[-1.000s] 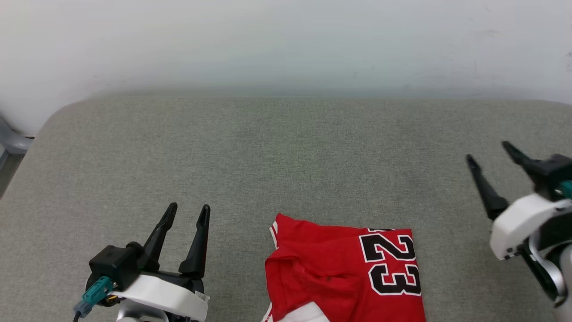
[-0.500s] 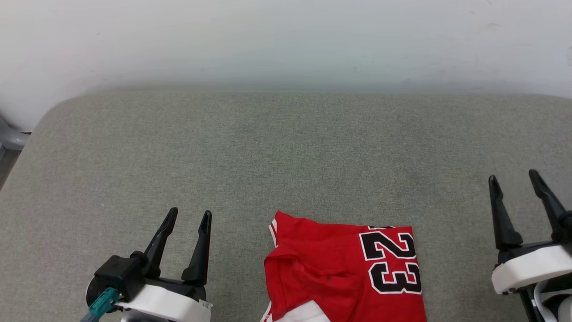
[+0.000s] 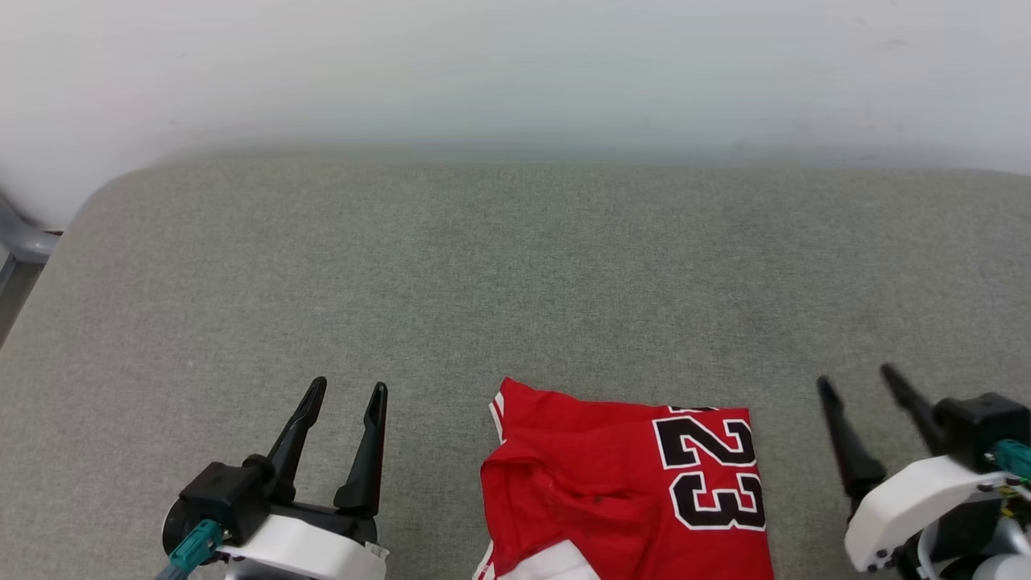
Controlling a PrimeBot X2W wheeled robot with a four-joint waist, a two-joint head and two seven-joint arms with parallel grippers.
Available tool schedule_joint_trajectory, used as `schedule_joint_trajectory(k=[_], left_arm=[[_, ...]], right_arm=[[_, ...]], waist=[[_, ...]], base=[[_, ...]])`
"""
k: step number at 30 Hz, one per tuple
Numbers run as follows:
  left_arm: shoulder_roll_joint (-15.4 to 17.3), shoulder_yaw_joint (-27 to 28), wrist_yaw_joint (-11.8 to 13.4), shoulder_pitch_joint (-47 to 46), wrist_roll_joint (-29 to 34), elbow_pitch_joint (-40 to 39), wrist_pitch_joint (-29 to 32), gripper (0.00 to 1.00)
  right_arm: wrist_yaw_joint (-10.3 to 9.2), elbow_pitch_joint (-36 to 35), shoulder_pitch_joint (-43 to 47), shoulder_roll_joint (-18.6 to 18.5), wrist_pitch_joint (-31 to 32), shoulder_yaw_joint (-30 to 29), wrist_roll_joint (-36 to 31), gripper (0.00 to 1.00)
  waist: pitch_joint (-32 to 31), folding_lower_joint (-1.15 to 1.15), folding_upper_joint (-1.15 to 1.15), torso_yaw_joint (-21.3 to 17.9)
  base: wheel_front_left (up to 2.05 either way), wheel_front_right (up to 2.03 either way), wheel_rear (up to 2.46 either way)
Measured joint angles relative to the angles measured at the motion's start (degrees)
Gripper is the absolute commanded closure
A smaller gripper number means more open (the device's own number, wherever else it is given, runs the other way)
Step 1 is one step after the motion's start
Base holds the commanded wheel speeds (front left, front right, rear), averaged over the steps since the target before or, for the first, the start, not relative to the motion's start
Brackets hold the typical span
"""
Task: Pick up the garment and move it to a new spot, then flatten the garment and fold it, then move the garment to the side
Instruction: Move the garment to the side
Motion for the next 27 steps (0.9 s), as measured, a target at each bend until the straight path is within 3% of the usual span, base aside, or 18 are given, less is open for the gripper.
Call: schedule_joint_trajectory(k=[7,14,19,25,26,27], left_arm=[[-0.29,-0.14,-0.22,-0.73,0.32,0.27,0.00,0.00],[-0.33,-1.19,-0.23,-2.07,0.13,0.42,0.00,0.00],[-0.23,-2.11,-0.23,-3.33,-0.21,0.68,0.00,0.00],[-0.12,-2.67,-0.23,-4.47,-0.46,1.14,0.00,0.00],[-0.10,-2.71,-0.23,-4.52,-0.54,1.22,0.00,0.00],[-0.09,-2.77,-0.23,-4.55,-0.59,1.30,0.00,0.00]], right_arm=[[-0.01,-1.57,2.36,-1.45,17.64,4.71,8.04,0.00],[-0.01,-2.65,3.33,-0.23,33.79,4.70,11.41,0.00],[-0.01,-1.38,2.83,1.07,39.61,4.92,11.32,0.00],[-0.01,2.19,1.27,1.04,41.76,6.70,10.29,0.00],[-0.01,2.82,0.99,0.93,41.81,7.11,10.44,0.09],[-0.01,3.39,0.58,0.71,41.83,7.65,10.45,0.60]], waist=[[1.51,0.00,0.00,0.89],[3.68,0.00,0.00,2.05],[5.21,0.00,0.00,3.29],[6.68,0.00,0.00,4.94],[6.86,0.00,0.00,5.13],[7.00,0.00,0.00,5.29]], base=[[0.00,0.00,0.00],[0.00,0.00,0.00],[0.00,0.00,0.00],[0.00,0.00,0.00],[0.00,0.00,0.00],[0.00,0.00,0.00]])
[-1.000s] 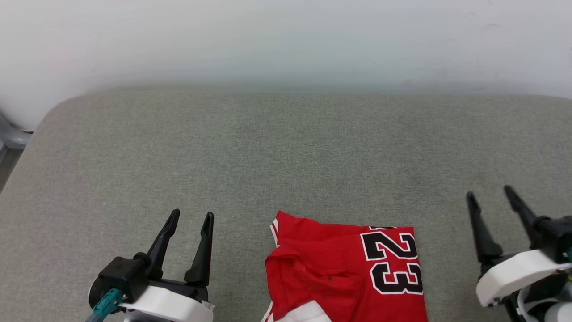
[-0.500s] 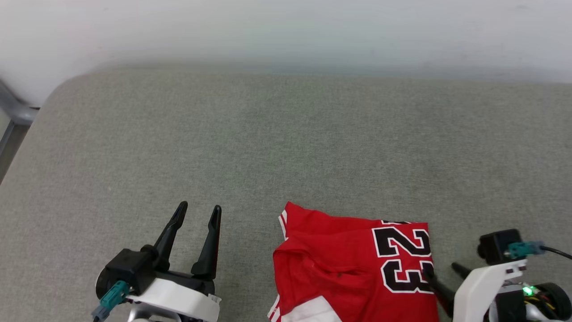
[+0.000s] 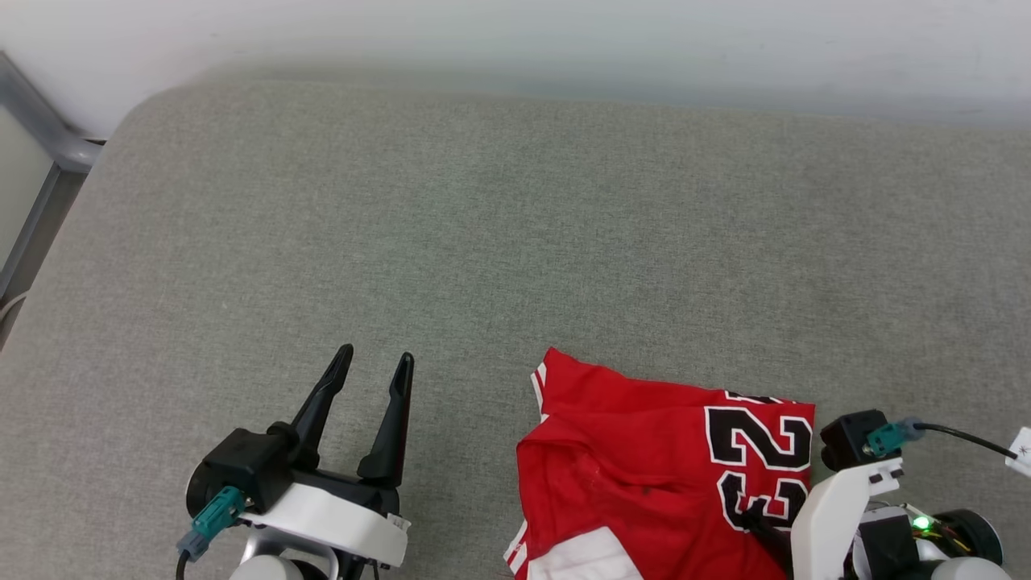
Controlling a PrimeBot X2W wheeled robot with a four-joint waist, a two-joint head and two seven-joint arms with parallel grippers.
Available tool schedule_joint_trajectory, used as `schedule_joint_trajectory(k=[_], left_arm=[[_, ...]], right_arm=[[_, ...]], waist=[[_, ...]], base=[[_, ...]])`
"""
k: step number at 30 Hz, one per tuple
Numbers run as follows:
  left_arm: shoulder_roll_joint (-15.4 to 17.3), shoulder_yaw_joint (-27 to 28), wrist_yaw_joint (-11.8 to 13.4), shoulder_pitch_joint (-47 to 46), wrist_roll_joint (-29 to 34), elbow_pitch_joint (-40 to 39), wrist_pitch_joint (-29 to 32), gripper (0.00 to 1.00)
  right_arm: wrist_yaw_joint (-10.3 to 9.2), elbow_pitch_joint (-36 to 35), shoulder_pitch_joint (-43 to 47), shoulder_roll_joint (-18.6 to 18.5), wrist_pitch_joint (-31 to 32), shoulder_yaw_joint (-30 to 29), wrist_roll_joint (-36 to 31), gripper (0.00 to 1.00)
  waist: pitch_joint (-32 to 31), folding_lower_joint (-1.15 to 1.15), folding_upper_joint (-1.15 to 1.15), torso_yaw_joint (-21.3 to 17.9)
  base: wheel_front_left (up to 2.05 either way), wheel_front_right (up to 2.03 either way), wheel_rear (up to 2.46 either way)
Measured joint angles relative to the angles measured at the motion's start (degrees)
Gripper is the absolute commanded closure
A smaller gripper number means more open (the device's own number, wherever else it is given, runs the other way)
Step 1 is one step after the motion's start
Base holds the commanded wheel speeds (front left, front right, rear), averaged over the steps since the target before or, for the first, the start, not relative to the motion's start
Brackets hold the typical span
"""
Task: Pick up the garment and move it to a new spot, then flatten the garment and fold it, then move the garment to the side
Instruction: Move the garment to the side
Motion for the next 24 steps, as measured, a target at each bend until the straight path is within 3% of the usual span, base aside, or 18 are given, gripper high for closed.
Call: schedule_joint_trajectory(k=[1,9,16,24], left_arm=[[0.02,-0.09,0.00,-0.01,-0.01,0.05,0.00,0.00],[0.62,-0.18,0.00,-0.22,-0.10,0.58,0.00,0.00],[0.76,-1.25,0.00,0.29,-0.13,-0.44,-0.01,0.00],[0.63,-3.19,0.00,0.69,0.01,-1.69,-0.01,0.00]], right_arm=[[-0.01,0.52,-0.36,-0.37,-0.12,0.48,-0.03,1.00],[0.05,1.71,-3.49,-3.80,-5.94,4.31,-1.97,1.00],[0.03,-2.85,-6.63,-11.51,-10.67,7.81,-7.69,1.00],[0.03,-7.66,-9.62,-22.63,-8.87,12.74,-10.21,1.00]], waist=[[0.11,0.00,0.00,0.12],[-0.81,0.00,0.00,-0.70],[-2.49,0.00,0.00,-3.92],[-3.37,0.00,0.00,-10.13]], base=[[0.00,0.00,0.00],[0.00,0.00,0.00],[0.00,0.00,0.00],[0.00,0.00,0.00]])
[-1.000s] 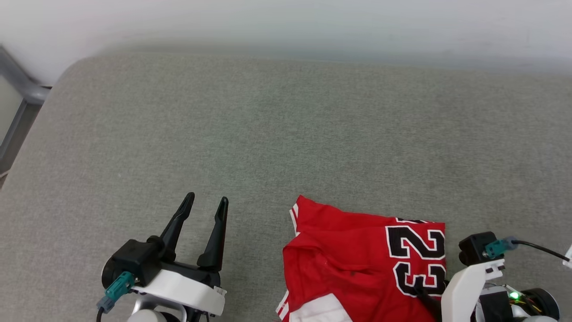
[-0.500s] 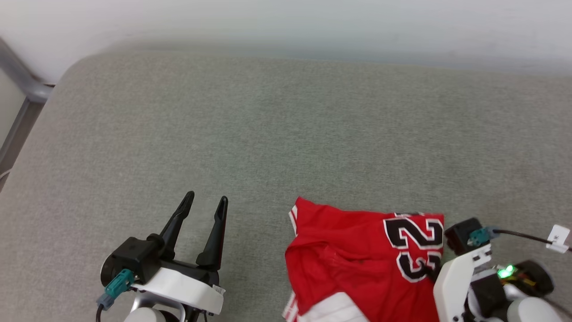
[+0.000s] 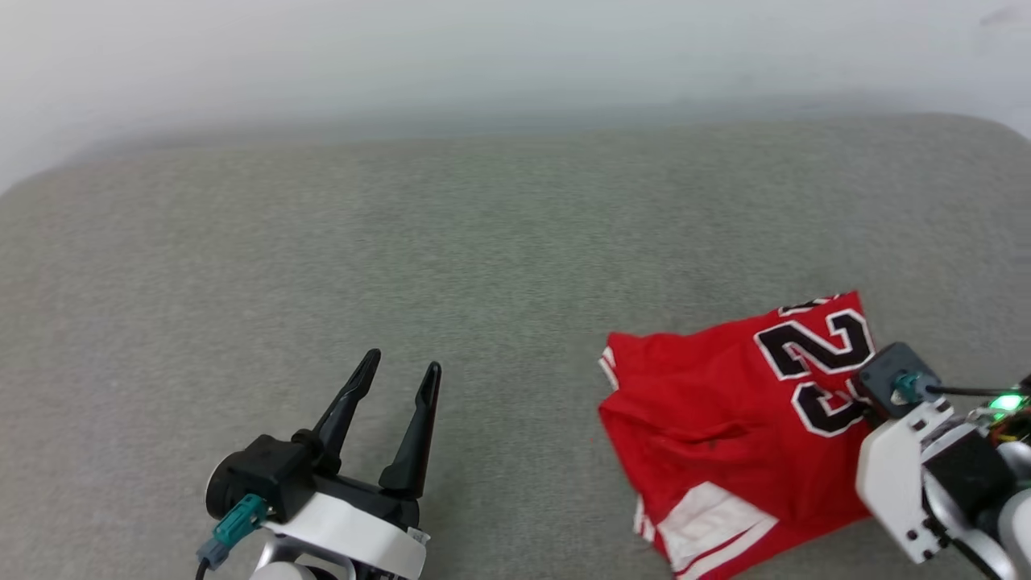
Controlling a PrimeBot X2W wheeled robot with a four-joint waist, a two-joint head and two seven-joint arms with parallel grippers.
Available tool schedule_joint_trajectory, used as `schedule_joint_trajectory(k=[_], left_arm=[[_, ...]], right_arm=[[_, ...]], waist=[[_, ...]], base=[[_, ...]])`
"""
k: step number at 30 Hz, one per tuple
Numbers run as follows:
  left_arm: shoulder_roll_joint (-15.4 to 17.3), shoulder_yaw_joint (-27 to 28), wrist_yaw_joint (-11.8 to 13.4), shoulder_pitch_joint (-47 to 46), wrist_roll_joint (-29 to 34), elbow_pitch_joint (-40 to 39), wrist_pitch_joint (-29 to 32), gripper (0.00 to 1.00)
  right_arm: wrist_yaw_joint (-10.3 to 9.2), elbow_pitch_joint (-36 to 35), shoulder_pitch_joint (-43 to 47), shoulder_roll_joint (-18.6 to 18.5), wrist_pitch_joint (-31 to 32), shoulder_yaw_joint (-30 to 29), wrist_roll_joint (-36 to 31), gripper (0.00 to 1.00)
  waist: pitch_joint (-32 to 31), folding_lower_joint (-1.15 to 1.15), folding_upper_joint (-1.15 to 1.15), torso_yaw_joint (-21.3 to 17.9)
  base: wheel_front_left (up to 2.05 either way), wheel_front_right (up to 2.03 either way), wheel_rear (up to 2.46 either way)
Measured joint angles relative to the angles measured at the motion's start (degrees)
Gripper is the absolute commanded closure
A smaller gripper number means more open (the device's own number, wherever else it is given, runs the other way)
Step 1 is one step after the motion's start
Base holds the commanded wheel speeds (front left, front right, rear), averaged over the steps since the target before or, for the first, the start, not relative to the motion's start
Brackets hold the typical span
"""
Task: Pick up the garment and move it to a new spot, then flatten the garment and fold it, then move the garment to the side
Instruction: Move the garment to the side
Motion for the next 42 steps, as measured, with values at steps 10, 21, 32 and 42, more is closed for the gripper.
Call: schedule_joint_trajectory(k=[10,21,32,42], left_arm=[[0.68,-3.87,0.00,-3.50,1.16,-2.37,-0.07,0.00],[4.42,-8.91,-0.01,-12.48,2.75,-6.43,-0.07,0.00],[8.12,-9.26,0.09,-17.11,3.97,-15.79,4.72,0.00],[9.42,-8.39,1.30,-17.36,4.01,-20.19,6.34,0.00]], right_arm=[[0.01,0.25,-7.64,-10.82,-1.14,2.74,2.07,1.00],[0.01,17.35,-14.16,-13.02,-10.61,-7.22,1.38,1.00],[0.01,37.06,-19.62,-10.55,-22.91,-21.56,-3.42,1.00],[0.01,48.05,-24.32,-6.84,-28.71,-27.72,-9.57,0.04]], waist=[[3.76,0.00,0.00,-8.20],[14.58,0.01,0.00,-13.10],[24.42,0.01,0.00,-12.56],[28.16,0.01,0.00,-8.97]], base=[[0.00,0.00,0.00],[0.00,0.00,0.00],[0.00,0.00,0.00],[0.00,0.00,0.00]])
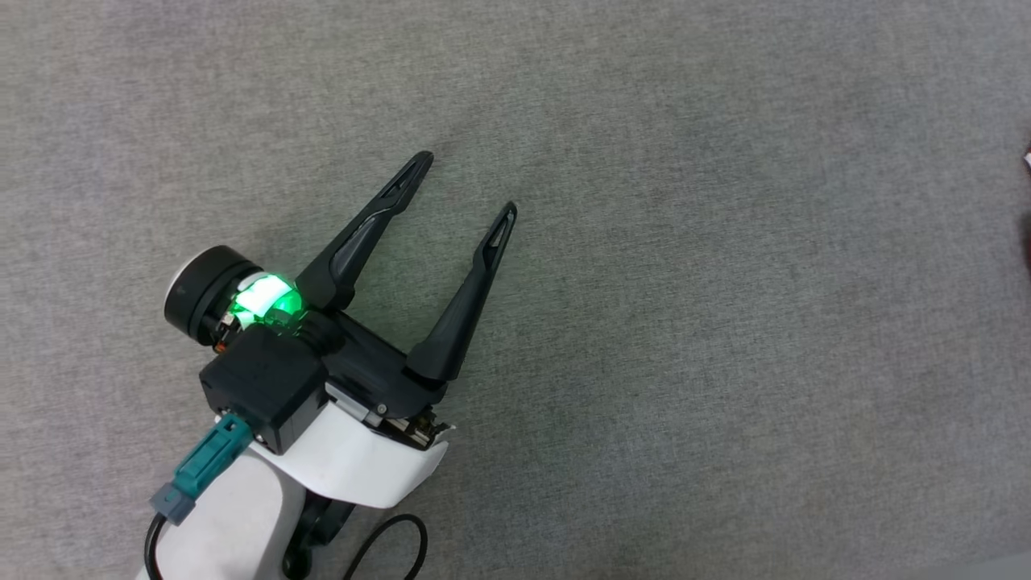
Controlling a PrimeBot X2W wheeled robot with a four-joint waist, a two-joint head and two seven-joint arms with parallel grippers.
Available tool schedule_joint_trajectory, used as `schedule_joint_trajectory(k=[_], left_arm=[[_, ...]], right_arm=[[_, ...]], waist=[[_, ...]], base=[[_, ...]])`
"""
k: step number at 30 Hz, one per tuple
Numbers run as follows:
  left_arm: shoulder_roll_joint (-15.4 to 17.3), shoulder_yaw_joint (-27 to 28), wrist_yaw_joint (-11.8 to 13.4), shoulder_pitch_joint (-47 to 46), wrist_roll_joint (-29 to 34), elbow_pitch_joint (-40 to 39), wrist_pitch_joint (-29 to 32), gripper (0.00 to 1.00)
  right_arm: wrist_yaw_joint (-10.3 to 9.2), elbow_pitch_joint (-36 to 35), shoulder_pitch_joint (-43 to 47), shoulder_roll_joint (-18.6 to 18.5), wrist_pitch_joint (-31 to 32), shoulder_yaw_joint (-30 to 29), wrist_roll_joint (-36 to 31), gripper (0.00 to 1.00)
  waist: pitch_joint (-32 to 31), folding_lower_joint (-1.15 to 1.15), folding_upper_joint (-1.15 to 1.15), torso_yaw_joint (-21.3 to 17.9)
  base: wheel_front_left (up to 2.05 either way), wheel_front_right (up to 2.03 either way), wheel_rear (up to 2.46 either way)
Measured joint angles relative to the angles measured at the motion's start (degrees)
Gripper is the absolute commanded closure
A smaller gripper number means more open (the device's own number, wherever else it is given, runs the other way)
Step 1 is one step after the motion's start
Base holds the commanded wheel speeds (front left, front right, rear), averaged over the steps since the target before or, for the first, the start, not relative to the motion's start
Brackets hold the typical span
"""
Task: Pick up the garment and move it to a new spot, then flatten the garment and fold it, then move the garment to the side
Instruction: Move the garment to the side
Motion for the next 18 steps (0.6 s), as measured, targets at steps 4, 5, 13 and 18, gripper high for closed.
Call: schedule_joint_trajectory(k=[4,5,13,18], left_arm=[[-0.27,-0.16,0.15,0.15,-0.20,1.00,-0.54,0.00],[-0.42,-0.19,0.33,0.37,-0.41,1.44,-0.86,0.00],[-1.57,0.92,0.86,2.84,-2.61,6.73,-4.24,0.00],[-2.59,3.18,1.63,6.73,-4.41,11.02,-5.78,0.00]], right_arm=[[0.00,1.63,-1.07,1.01,-1.47,-1.07,-2.19,0.00],[0.00,1.82,-1.18,1.10,-1.72,-1.25,-2.54,0.00],[0.00,0.47,-1.33,1.37,-1.91,-1.62,-3.16,0.00],[-0.01,-6.36,-0.62,3.34,-1.69,0.32,-0.51,0.00]], waist=[[-0.99,0.00,0.00,0.46],[-1.41,0.00,0.00,0.53],[-7.16,0.00,0.00,1.14],[-13.26,-0.01,0.00,1.74]], base=[[0.00,0.00,0.00],[0.00,0.00,0.00],[0.00,0.00,0.00],[0.00,0.00,0.00]])
